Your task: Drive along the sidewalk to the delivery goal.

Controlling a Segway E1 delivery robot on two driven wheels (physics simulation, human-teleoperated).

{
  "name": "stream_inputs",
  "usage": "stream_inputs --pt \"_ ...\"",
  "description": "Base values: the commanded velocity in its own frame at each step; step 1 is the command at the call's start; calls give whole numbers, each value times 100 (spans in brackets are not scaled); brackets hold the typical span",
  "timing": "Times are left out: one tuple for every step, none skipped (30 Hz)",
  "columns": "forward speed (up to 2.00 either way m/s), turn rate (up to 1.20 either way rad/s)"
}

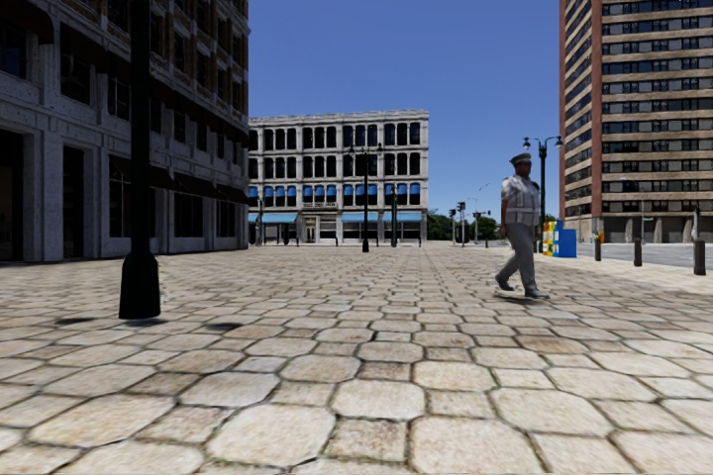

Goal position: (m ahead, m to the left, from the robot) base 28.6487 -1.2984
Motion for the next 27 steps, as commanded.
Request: stream_inputs --pt "200 29" --pt "200 50" --pt "200 50" --pt "200 64" --pt "200 69" --pt "200 70" --pt "200 70" --pt "200 29" --pt "200 6" --pt "200 6" --pt "200 0" --pt "200 0" --pt "200 0" --pt "200 0" --pt "200 0" --pt "200 0" --pt "200 0" --pt "200 0" --pt "200 0" --pt "200 0" --pt "200 0" --pt "200 0" --pt "200 0" --pt "200 0" --pt "200 0" --pt "200 0" --pt "200 0"
